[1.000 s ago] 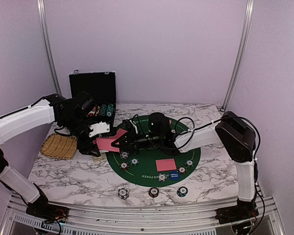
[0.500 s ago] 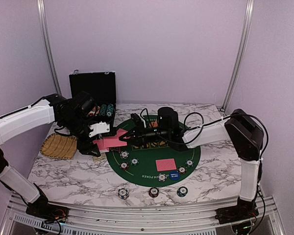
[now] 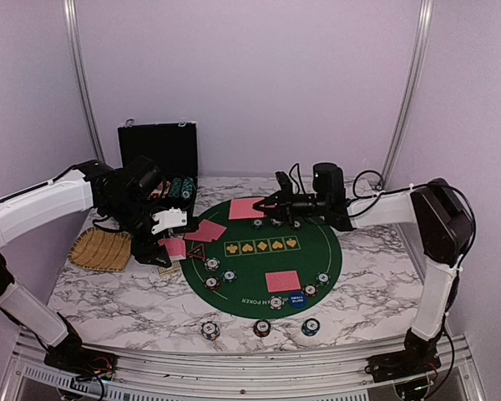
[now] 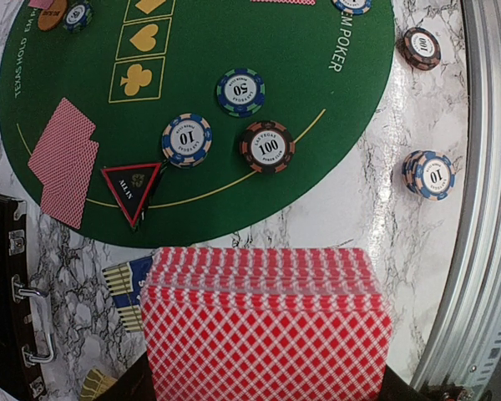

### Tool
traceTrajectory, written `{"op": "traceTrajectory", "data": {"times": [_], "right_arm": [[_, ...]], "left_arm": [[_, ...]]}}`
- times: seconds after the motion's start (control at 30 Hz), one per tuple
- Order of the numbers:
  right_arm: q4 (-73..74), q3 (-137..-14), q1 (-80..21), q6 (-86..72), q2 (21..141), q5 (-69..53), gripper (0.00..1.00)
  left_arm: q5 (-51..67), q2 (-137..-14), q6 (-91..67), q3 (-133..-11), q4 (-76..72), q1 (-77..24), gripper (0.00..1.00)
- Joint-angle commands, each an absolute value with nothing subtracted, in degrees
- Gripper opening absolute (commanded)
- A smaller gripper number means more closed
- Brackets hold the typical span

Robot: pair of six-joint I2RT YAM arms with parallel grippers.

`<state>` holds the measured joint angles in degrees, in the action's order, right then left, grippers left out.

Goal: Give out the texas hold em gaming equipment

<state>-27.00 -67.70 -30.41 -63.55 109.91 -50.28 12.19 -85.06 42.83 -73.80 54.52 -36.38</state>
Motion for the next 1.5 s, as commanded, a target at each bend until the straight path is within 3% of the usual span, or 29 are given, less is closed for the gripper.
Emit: {"op": "traceTrajectory", "data": {"times": [0.0, 0.47, 0.83, 1.47], "right_arm": [[-19.3, -72.0, -24.9, -57.4, 111.9, -50.2, 0.0], [-0.6, -94.8, -15.3, -44.7, 128.6, -42.5, 0.0], [5.0, -102.2, -15.0, -43.3, 136.5, -38.1, 0.0], [19.9, -106.2, -15.1, -33.3, 133.3, -27.6, 0.58]], "left_arm": [[13.4, -84.6, 42.9, -75.1, 55.1, -36.2, 0.16], [13.1, -84.3, 42.9, -75.3, 55.5, -36.2, 0.15], [13.1, -84.0, 42.8, -75.3, 55.8, -36.2, 0.15], [13.4, -83.4, 43.1, -74.9, 55.9, -36.2, 0.15]]}}
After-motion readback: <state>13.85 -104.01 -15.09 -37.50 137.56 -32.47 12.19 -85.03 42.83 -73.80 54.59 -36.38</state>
